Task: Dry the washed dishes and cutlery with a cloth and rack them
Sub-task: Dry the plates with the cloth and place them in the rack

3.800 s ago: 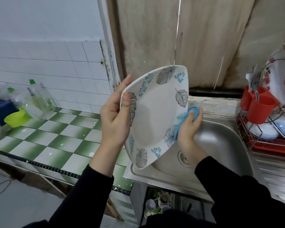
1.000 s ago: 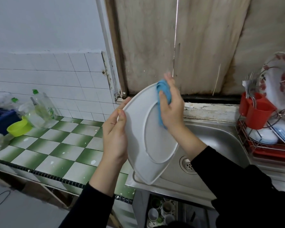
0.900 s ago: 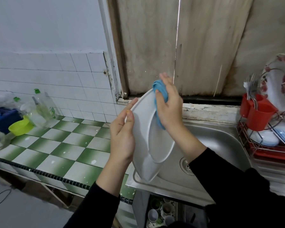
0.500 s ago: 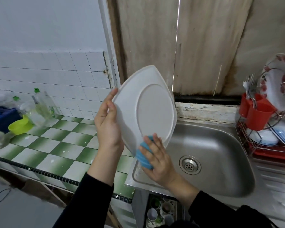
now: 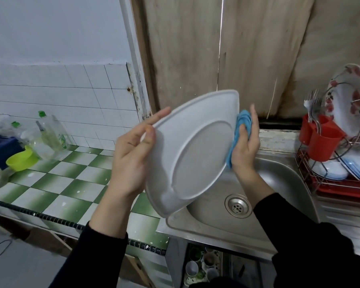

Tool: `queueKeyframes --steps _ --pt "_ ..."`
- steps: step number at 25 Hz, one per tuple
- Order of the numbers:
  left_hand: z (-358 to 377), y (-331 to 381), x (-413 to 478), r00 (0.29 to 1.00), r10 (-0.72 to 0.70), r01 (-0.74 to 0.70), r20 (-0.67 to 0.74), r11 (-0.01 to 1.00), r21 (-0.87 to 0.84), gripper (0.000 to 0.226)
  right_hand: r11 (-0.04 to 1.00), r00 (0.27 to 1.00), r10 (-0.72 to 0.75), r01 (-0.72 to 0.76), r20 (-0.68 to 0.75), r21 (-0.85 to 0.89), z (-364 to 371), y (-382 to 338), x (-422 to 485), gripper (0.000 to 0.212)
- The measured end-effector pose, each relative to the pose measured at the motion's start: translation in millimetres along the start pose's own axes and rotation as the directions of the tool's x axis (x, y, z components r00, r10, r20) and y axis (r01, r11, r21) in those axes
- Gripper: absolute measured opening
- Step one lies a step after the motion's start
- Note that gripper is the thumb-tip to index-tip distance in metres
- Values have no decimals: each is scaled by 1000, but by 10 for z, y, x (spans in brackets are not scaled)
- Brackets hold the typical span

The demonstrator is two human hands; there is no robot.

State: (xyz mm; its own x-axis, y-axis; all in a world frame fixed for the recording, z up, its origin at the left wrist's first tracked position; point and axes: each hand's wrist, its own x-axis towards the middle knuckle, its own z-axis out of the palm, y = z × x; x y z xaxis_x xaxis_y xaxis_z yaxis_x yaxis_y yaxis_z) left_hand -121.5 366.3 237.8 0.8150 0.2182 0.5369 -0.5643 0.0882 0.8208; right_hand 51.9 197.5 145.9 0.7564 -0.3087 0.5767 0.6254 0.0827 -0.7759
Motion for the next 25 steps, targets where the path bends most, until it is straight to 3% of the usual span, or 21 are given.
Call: queueKeyframes --steps 2,5,10,11,12,14,15,17,20,23,24,25 --pt "95 -10 -42 999 9 -13 40 992 125 29 988 989 -145 146 20 -51 148 -237 41 50" --pt "211 -79 -40 1000 -8 9 -12 989 151 27 938 935 -324 338 147 -83 379 -555 -207 51" --pt "55 -280 42 931 -123 93 -345 990 -104 20 811 643 -480 585 597 22 216 -286 -997 55" --pt "12 -275 53 923 -122 83 -364 989 -123 20 815 651 -461 579 603 -2 111 -159 -1022 55" --pt "-15 -263 55 924 -118 76 -364 989 -130 21 845 716 -415 532 562 -54 24 -37 -973 55" --pt "-13 -232 37 939 -109 66 -325 988 -139 20 929 904 -264 332 338 -163 -51 104 -687 52" --pt "23 -223 24 950 -105 66 -294 988 -138 21 955 958 -192 232 211 -186 -32 71 -483 51" --pt "152 -241 -3 968 -94 73 -232 993 -97 23 972 985 -146 161 97 -173 138 -149 -186 51" --pt "322 -256 36 956 -110 98 -272 994 -57 22 928 902 -328 363 280 -81 378 -450 -348 53" --pt "236 -249 92 910 -157 118 -385 985 -123 23 853 664 -449 518 598 65 194 -253 -876 56" --pt "175 -241 96 897 -164 119 -410 984 -134 23 851 643 -436 522 630 55 57 -97 -962 55" --pt "129 -228 93 891 -165 115 -422 983 -142 23 871 688 -390 492 612 2 -59 47 -956 55"
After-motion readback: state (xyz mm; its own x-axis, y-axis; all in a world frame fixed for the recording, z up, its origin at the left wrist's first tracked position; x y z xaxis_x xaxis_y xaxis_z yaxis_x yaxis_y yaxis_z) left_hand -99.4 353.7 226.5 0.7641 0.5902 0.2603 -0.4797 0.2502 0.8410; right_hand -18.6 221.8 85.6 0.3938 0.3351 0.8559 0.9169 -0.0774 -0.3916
